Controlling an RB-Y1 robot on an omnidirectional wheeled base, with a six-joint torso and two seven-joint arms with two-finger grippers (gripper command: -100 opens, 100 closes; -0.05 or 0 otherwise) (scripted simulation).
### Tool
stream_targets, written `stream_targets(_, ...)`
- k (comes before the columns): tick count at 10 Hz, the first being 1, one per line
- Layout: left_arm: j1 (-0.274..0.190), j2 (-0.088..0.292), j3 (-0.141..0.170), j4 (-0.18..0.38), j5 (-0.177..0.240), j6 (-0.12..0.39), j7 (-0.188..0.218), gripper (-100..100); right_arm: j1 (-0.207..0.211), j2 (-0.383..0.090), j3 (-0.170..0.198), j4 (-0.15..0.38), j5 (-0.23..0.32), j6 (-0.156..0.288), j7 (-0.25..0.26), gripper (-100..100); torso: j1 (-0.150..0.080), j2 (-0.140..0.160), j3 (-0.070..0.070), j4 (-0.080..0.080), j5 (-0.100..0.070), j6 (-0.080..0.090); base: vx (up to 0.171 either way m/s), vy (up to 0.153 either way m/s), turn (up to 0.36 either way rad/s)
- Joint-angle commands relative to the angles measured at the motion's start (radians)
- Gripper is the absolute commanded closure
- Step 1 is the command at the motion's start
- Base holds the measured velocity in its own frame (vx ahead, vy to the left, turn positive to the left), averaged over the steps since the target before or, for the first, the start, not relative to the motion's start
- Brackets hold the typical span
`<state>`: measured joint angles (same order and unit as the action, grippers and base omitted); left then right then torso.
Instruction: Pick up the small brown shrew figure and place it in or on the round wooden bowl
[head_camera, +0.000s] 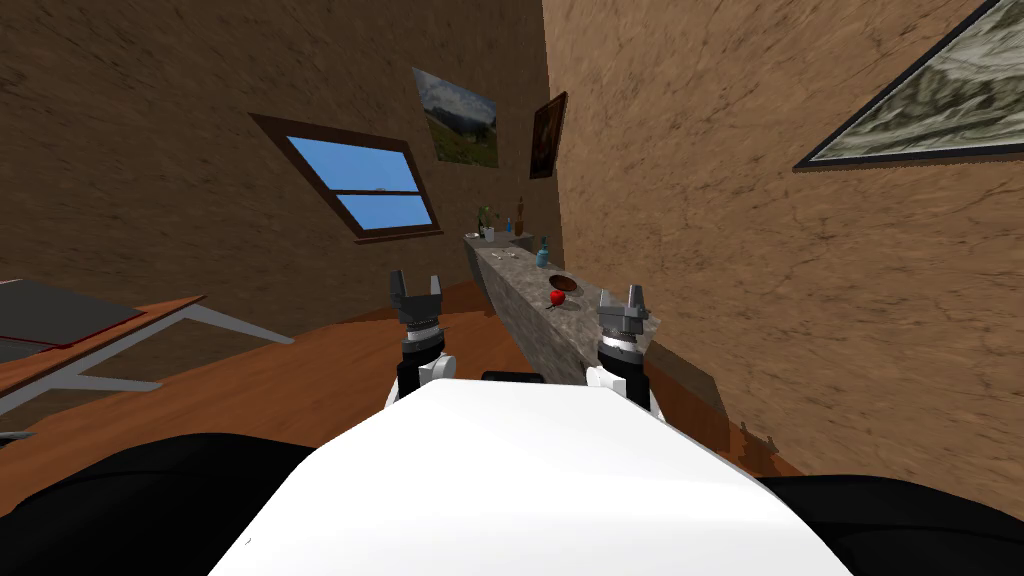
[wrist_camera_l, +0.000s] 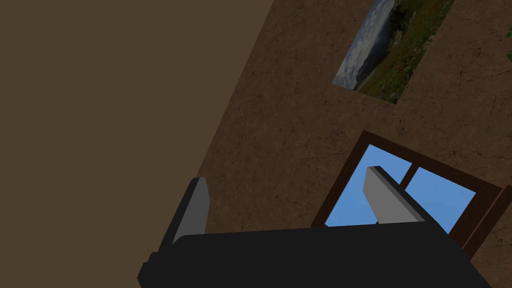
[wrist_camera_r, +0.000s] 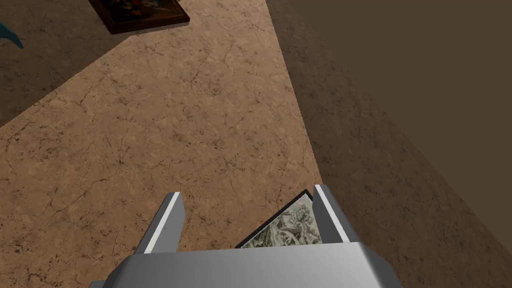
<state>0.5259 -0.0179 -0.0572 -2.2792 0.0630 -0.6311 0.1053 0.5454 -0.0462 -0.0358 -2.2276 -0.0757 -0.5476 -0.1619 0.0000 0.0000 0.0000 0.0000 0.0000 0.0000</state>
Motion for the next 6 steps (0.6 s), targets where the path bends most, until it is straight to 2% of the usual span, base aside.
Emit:
stream_targets(1, 0.000, 0.000, 0.000, 0.000, 0.000, 0.000, 0.000, 0, -0.006, -0.038, -0.005, -0.006, -0.033, 0.021, -0.033, -100, 0.000, 0.000, 0.000, 0.000, 0.000, 0.000, -0.018, 0.049, 0.006)
stream_targets(5, 0.000, 0.000, 0.000, 0.000, 0.000, 0.000, 0.000, 0, -0.020, -0.127, -0.025, -0.020, -0.142, 0.093, -0.138, -100, 0.008, 0.001, 0.001, 0.000, 0.002, 0.000, -0.019, 0.115, -0.002)
stream_targets(6, 0.000, 0.000, 0.000, 0.000, 0.000, 0.000, 0.000, 0, -0.020, -0.127, -0.025, -0.020, -0.145, 0.093, -0.145, -100, 0.009, 0.000, 0.000, 0.000, 0.002, 0.000, -0.011, 0.091, -0.006)
